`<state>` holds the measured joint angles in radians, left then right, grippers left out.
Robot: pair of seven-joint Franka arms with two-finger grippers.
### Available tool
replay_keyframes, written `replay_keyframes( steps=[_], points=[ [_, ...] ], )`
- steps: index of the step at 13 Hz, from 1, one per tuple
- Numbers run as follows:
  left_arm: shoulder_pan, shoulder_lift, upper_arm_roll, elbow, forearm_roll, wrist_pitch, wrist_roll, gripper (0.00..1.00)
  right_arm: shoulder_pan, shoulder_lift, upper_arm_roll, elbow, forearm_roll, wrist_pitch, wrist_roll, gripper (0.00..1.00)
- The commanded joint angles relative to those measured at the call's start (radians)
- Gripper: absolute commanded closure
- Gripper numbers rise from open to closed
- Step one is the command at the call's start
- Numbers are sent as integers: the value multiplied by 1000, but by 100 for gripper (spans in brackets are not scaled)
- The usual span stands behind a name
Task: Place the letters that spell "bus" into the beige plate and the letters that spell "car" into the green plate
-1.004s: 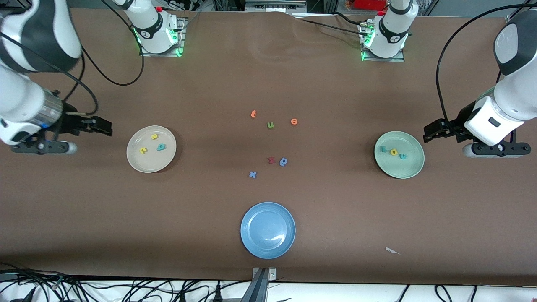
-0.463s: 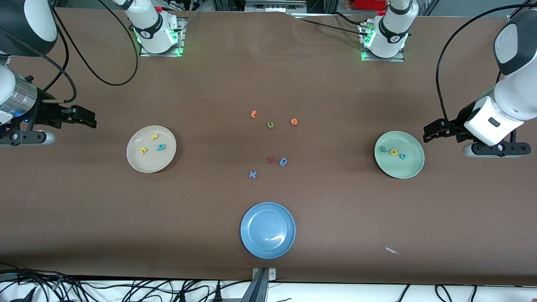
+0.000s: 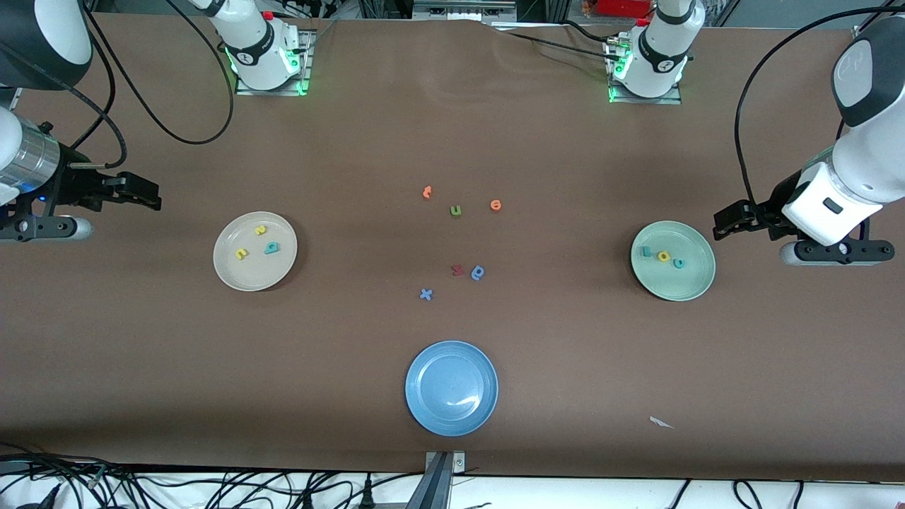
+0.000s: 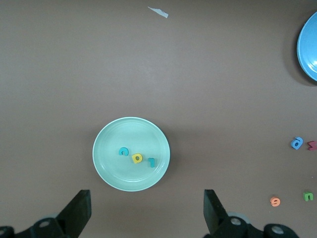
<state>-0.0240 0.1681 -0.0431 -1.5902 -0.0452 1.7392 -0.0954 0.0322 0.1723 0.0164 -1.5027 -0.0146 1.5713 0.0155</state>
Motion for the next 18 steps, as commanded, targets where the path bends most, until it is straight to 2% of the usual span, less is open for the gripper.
replay_keyframes(
  steps=[1,6,9,18],
  points=[
    [-2,1,3,10,-8,-9,17,0,6,-8,-12,12,-14,-25,-19,0],
    [-4,1,3,10,-8,-9,17,0,-11,-11,-18,13,-18,-27,-23,0],
    [-2,-1,3,10,-8,-9,17,0,-9,-11,-13,13,-54,-27,-23,0],
    [-4,1,3,10,-8,-9,17,0,-9,-10,-18,15,-54,-25,-19,0]
  ],
)
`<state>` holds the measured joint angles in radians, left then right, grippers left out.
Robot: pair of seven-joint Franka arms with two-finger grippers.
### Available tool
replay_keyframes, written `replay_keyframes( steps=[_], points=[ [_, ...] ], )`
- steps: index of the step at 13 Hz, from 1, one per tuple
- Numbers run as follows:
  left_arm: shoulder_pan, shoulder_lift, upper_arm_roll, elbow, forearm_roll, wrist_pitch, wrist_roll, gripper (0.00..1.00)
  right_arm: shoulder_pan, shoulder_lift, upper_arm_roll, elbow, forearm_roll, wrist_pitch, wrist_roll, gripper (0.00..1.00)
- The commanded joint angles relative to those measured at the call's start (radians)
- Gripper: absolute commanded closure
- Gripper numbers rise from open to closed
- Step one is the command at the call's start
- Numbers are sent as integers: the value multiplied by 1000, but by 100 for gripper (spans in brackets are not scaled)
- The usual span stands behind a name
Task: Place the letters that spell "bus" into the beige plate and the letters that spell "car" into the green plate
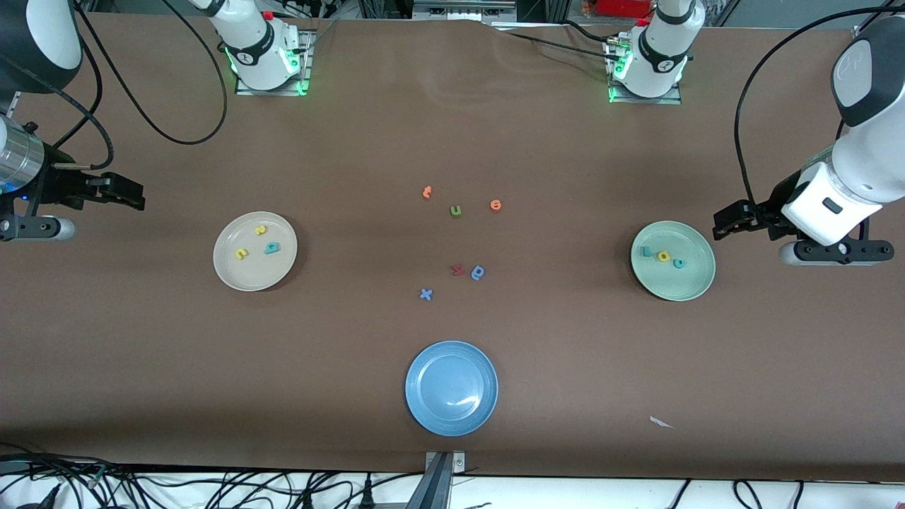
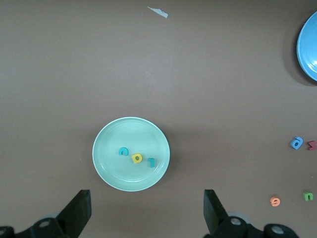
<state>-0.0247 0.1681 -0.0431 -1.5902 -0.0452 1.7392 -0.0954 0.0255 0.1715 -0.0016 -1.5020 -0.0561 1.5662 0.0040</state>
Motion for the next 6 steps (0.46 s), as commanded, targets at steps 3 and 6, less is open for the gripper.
replay_keyframes(
  steps=[3,6],
  points=[
    [-3,1,3,10,-8,-9,17,0,-4,-9,0,14,-8,-18,-3,0],
    [-3,1,3,10,-8,-9,17,0,-7,-7,-17,14,-2,-17,-10,0]
  ],
)
